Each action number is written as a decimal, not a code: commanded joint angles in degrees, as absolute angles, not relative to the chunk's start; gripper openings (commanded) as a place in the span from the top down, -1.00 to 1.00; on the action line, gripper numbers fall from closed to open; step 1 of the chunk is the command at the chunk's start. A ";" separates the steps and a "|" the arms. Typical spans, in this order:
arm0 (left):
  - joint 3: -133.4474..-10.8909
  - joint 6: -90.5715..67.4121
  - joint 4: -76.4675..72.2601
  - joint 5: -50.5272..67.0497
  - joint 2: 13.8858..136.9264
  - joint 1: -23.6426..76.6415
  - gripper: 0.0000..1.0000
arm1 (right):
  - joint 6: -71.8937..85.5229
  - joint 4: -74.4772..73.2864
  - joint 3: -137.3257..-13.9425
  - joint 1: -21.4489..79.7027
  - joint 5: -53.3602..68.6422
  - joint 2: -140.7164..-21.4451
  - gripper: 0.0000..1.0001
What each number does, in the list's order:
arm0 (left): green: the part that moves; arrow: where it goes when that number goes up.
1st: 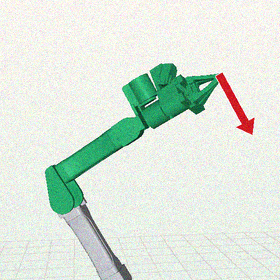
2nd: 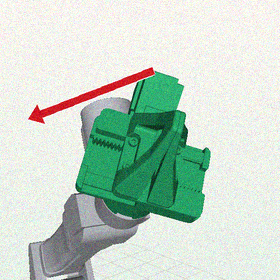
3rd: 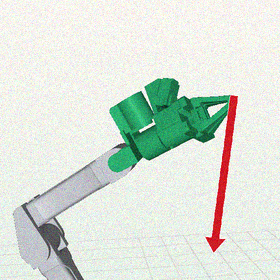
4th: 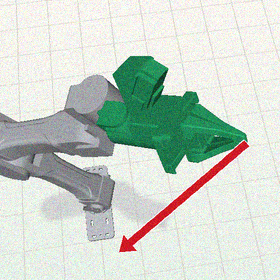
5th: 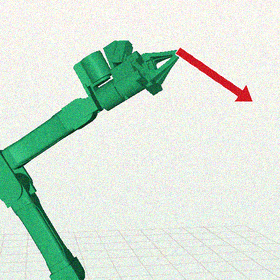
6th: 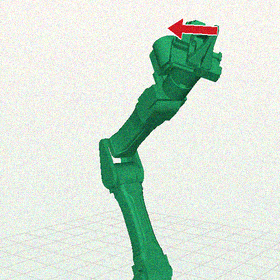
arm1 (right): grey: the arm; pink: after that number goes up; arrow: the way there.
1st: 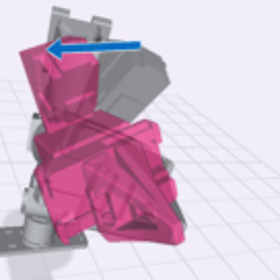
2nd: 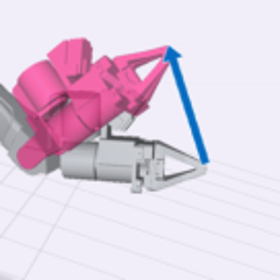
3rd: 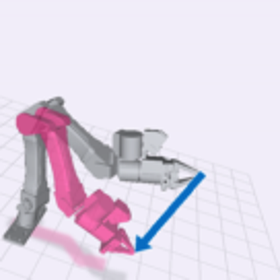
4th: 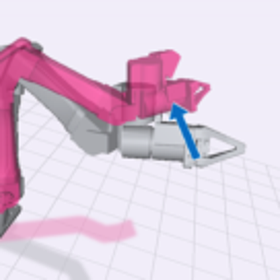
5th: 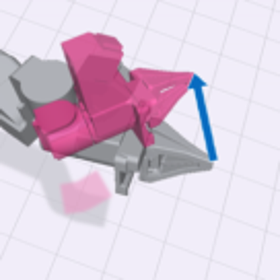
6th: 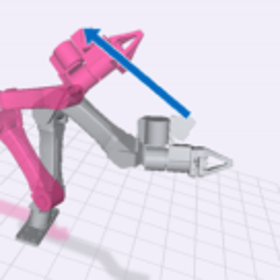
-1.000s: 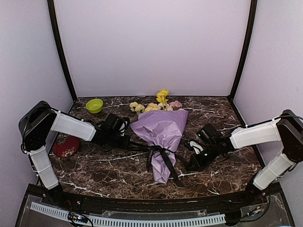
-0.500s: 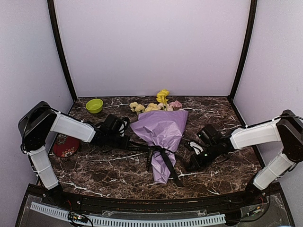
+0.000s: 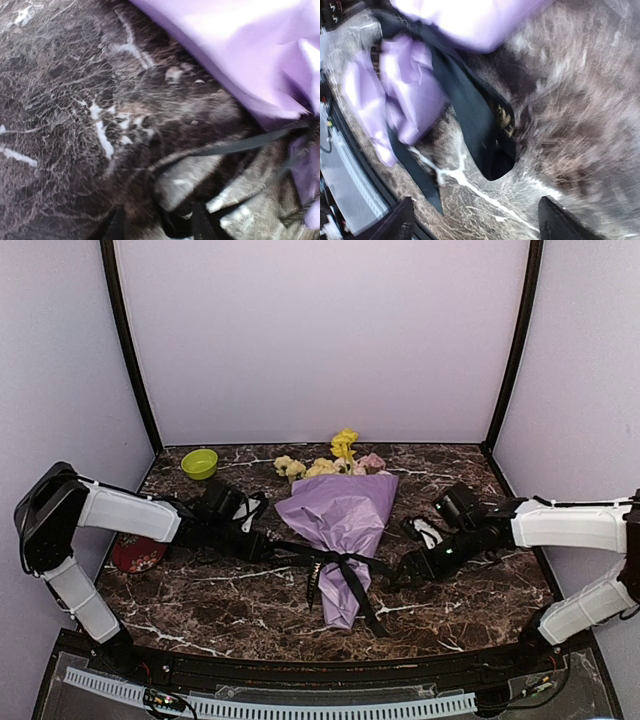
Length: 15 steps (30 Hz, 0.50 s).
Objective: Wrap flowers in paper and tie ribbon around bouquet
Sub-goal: Adjust the ribbon on the folded bouquet, then reset both arms
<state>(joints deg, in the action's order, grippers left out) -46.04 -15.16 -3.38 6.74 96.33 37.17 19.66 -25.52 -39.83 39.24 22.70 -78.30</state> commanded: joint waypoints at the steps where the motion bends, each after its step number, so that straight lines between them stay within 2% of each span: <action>1: -45.06 -10.93 1.76 12.33 87.17 36.99 -0.07 | 18.79 -27.13 -43.21 34.71 22.92 -71.96 -0.92; 2: -44.78 -10.43 2.09 12.66 85.58 36.96 -0.16 | 18.92 -26.66 -43.47 33.11 22.82 -70.76 -0.99; 7: -46.08 -10.69 4.07 4.45 80.54 36.26 -0.57 | 19.68 -22.33 -45.81 23.57 17.23 -67.43 -1.00; 11: -49.45 -12.83 6.15 -4.50 81.56 31.21 -0.70 | 18.36 -13.58 -46.22 13.69 8.91 -67.08 -1.00; 15: -50.32 -17.22 6.78 -10.26 81.82 23.37 -0.76 | 22.65 -4.43 -45.14 -0.30 13.06 -69.06 -1.00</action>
<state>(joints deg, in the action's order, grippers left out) -49.06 -13.04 4.01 -1.06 82.30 29.63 19.46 -16.10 -45.10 9.41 14.13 -67.88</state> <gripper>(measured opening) 0.868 0.999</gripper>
